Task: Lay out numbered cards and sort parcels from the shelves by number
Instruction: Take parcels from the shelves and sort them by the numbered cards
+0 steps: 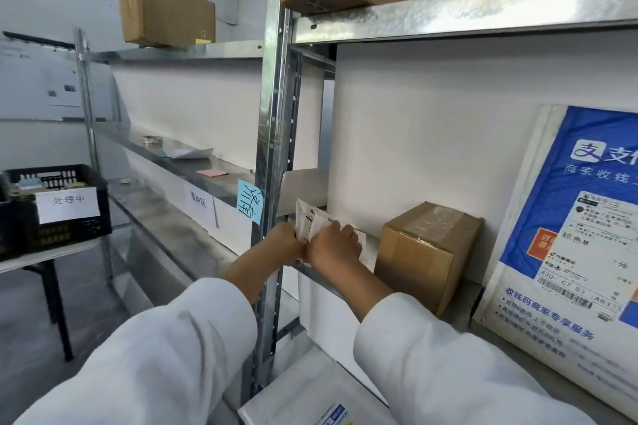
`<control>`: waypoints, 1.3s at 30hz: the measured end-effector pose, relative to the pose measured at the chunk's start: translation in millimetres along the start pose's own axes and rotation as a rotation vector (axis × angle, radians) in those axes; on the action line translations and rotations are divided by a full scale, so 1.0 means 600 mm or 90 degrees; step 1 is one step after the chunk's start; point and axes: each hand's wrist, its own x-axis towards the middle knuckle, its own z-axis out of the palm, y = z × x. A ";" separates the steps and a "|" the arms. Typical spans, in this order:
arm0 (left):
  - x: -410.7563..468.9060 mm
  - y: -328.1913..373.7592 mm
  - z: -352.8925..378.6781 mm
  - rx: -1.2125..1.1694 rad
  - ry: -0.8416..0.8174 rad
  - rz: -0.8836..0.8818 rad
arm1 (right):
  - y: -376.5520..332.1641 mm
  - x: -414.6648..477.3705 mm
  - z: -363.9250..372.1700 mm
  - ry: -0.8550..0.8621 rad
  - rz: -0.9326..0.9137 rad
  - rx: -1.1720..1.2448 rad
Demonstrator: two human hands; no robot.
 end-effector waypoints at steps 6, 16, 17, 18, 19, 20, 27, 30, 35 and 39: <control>-0.058 -0.059 -0.061 -0.348 -0.025 -0.031 | -0.010 -0.013 -0.019 0.017 0.070 0.227; -0.202 -0.065 -0.079 -0.539 0.024 0.000 | -0.021 -0.085 -0.015 -0.209 0.132 0.625; -0.218 -0.067 -0.082 -0.516 0.017 -0.010 | -0.019 -0.094 -0.021 -0.204 0.110 0.635; -0.236 -0.071 -0.088 -0.477 0.013 -0.016 | -0.016 -0.107 -0.031 -0.189 0.077 0.633; -0.257 -0.073 -0.095 -0.429 -0.004 -0.014 | -0.012 -0.122 -0.040 -0.184 0.028 0.621; -0.277 -0.075 -0.102 -0.384 -0.037 -0.003 | -0.007 -0.140 -0.050 -0.187 -0.028 0.606; -0.429 -0.066 -0.093 -0.334 -0.154 -0.022 | 0.070 -0.292 -0.089 -0.284 -0.243 0.558; -0.496 -0.078 -0.059 -0.265 0.111 -0.067 | 0.097 -0.363 -0.065 -0.299 -0.195 0.641; -0.617 -0.105 -0.005 -0.257 0.498 -0.099 | 0.120 -0.483 -0.043 -0.473 -0.122 0.787; -0.701 -0.148 0.001 -0.230 0.548 -0.152 | 0.127 -0.559 -0.018 -0.629 -0.094 0.814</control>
